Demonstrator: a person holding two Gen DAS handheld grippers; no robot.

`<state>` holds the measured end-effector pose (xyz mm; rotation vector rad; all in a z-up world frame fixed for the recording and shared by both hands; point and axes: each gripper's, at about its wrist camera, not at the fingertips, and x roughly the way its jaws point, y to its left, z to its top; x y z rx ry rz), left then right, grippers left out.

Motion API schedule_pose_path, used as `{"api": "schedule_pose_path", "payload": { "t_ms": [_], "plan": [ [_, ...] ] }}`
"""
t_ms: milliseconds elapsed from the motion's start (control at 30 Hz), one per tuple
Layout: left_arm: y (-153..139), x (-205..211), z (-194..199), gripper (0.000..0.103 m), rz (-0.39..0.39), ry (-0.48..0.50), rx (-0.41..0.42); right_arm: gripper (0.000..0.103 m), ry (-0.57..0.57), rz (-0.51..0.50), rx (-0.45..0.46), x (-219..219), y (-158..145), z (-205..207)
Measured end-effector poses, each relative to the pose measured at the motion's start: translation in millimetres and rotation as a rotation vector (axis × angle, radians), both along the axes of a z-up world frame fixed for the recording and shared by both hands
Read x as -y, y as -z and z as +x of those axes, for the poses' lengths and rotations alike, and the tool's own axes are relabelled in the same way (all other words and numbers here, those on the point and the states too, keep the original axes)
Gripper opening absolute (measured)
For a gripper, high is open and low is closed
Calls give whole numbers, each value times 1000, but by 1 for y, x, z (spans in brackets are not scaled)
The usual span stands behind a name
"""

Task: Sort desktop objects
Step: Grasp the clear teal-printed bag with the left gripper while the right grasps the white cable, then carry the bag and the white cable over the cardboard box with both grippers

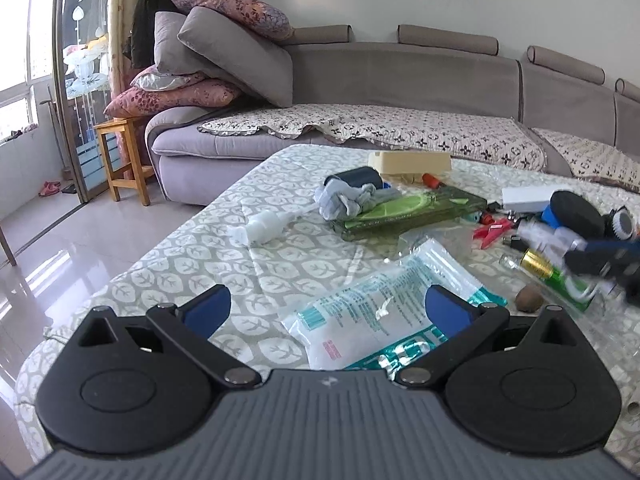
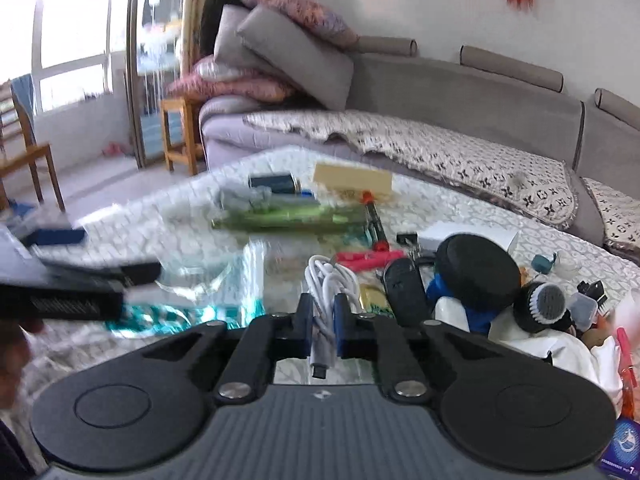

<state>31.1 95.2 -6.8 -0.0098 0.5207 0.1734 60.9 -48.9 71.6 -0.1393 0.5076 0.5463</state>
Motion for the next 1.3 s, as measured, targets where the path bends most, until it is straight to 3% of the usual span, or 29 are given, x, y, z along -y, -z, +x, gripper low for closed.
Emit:
{"api": "schedule_pose_path", "payload": {
  "t_ms": [200, 300, 367, 400, 467, 567, 733, 867, 1100, 1300],
  "plan": [
    [8, 5, 4, 103, -28, 32, -41, 8, 28, 57, -4, 15, -7, 4],
    [17, 5, 16, 103, -72, 19, -132, 8, 28, 66, 2, 16, -8, 4],
    [23, 3, 18, 96, -82, -10, -152, 8, 28, 72, 6, 18, -10, 3],
    [21, 5, 17, 89, -72, -16, -151, 8, 31, 74, 10, 19, -11, 2],
    [15, 9, 10, 35, -39, -22, -121, 8, 37, 82, 9, 23, -12, 2],
    [6, 8, -2, 19, -67, -19, -100, 8, 50, 80, 3, 29, -10, 0],
    [-16, 33, -35, 14, -8, 13, -7, 8, 60, 84, 19, 39, -14, -10],
    [-37, 44, -56, 14, -5, 40, 47, 8, 69, 94, 34, 46, -20, -15],
    [-58, 69, -70, 14, -2, 59, 71, 8, 85, 103, 46, 58, -26, -23],
    [-63, 81, -55, 14, 1, 85, 87, 8, 119, 112, 62, 76, -32, -32]
  ]
}}
